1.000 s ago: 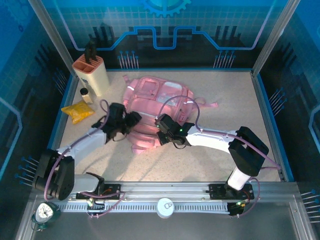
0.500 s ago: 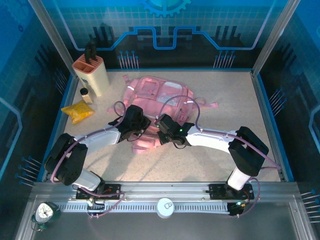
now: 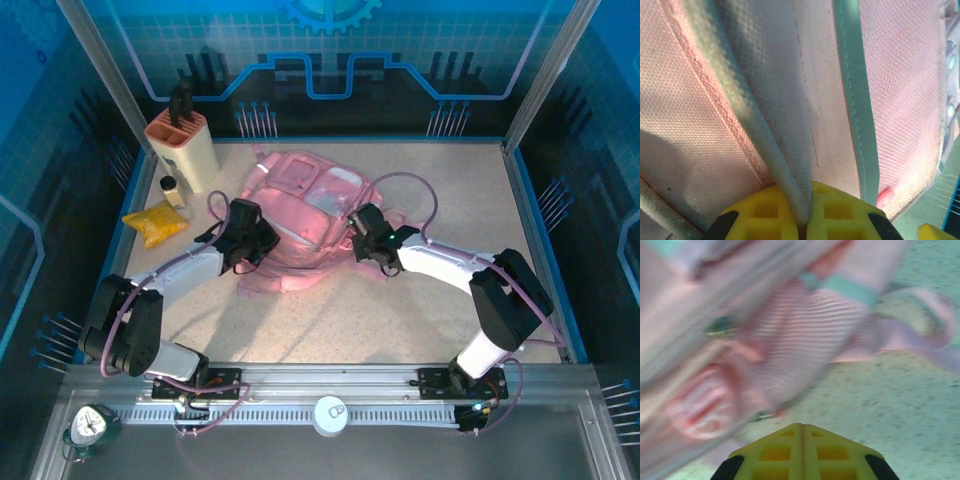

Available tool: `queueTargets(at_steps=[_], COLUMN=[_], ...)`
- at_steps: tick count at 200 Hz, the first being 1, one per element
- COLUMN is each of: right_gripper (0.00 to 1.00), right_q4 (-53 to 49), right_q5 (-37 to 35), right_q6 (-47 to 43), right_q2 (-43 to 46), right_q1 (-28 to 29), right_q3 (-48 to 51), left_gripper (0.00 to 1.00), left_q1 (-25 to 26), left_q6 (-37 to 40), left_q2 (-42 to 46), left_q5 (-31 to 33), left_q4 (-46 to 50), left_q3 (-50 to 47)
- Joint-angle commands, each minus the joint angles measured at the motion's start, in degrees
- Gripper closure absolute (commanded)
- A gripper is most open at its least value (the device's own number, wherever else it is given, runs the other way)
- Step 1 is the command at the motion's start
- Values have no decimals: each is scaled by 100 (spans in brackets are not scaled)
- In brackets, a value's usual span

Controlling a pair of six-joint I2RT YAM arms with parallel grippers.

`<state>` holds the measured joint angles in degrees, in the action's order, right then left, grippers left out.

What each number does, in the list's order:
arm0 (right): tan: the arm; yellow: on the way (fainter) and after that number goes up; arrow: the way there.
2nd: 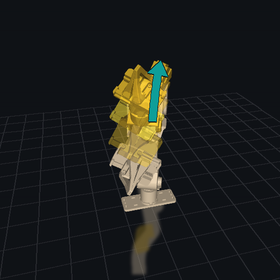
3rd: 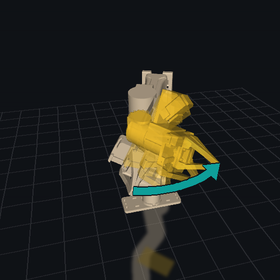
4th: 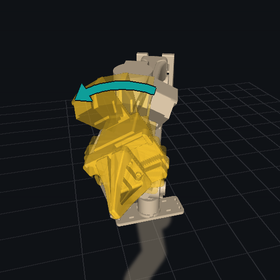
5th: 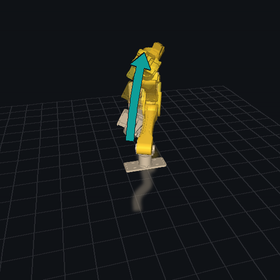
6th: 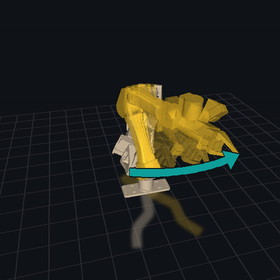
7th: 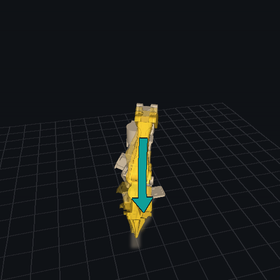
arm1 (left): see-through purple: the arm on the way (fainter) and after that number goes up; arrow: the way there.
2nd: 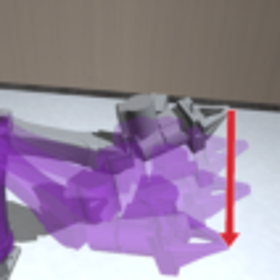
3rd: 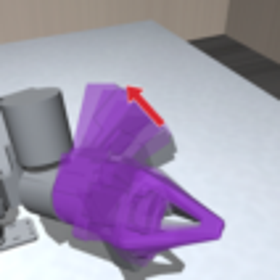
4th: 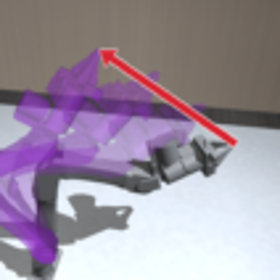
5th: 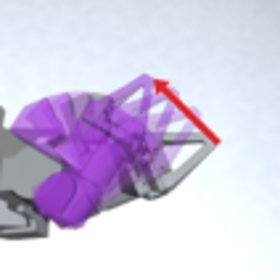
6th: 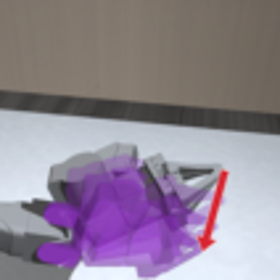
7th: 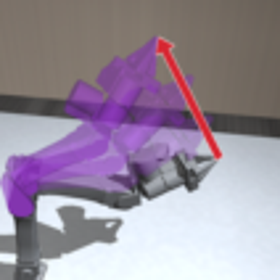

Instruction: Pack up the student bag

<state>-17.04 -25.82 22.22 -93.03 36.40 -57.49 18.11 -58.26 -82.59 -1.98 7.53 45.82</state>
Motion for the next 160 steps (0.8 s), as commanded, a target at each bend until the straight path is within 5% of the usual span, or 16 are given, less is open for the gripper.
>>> queueTargets(at_steps=[1,43,79,99,160], right_gripper=[100,100,64,54,53], right_q4=[75,563,478,753,611], right_q5=[-61,1403,1725,1741,1639], right_q6=[-317,-1137,-1528,-1710,-1320], right_q2=[-73,60,-446,-603,-1091], right_q1=[103,515,813,825,212], right_q3=[-328,-210,-504,-534,-1164], left_gripper=[100,100,100,100,100], left_q1=[-44,-27,-66,-62,-79], left_q6=[441,361,93,86,224], left_q2=[-170,-163,-40,6,111], left_q5=[-256,-568,-720,-761,-706], left_q4=[142,-149,-287,-206,37], left_q3=[229,267,361,474,553])
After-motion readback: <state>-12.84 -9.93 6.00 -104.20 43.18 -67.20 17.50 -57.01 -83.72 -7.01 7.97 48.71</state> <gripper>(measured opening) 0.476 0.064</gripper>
